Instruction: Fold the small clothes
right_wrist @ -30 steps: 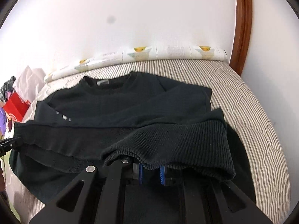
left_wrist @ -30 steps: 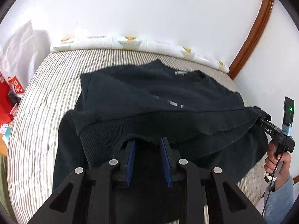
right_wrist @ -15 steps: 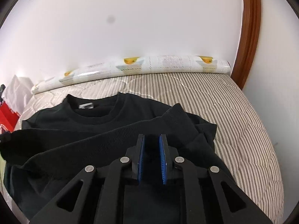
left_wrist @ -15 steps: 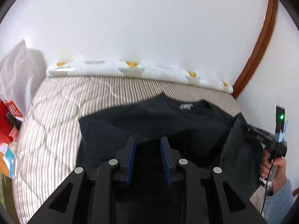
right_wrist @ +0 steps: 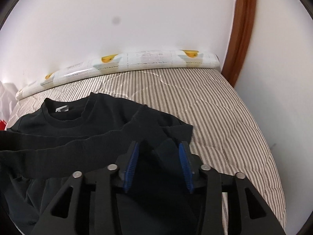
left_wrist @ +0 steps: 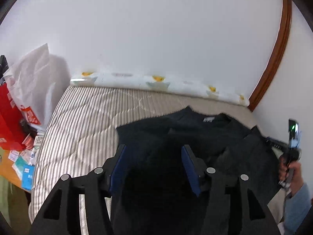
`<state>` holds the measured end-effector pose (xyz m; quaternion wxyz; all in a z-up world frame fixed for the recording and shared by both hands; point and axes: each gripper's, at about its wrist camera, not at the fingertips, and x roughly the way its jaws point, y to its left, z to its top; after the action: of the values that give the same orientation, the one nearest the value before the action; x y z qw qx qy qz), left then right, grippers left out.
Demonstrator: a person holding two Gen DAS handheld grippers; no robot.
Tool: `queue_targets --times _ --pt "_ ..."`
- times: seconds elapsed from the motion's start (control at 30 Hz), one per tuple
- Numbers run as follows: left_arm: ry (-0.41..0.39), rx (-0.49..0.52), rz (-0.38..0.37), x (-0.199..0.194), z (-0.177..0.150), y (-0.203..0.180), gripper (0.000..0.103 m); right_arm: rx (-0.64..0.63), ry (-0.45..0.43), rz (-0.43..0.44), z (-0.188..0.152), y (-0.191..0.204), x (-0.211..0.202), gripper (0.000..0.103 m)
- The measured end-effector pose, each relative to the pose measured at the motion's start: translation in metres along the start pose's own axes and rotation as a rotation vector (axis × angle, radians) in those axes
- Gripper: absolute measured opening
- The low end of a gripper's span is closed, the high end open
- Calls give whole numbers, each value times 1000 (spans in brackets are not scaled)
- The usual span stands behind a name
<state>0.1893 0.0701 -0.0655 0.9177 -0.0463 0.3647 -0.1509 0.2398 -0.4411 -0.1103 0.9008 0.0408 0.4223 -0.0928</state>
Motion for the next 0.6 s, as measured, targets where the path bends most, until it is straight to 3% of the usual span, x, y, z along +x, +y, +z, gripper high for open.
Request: queue_targets --times 0.1,0.4,0.57,0.6 --pt "60 6 8 14 -9 3 54 16 9 17 -1 -5 1 55" --pt "106 25 -15 63 -3 -3 53 -37 35 28 0 7 12 55" --pt "151 -3 24 88 2 5 34 -38 56 27 4 8 28 52" --pt "161 -16 31 93 1 7 26 -43 57 30 5 8 31 47"
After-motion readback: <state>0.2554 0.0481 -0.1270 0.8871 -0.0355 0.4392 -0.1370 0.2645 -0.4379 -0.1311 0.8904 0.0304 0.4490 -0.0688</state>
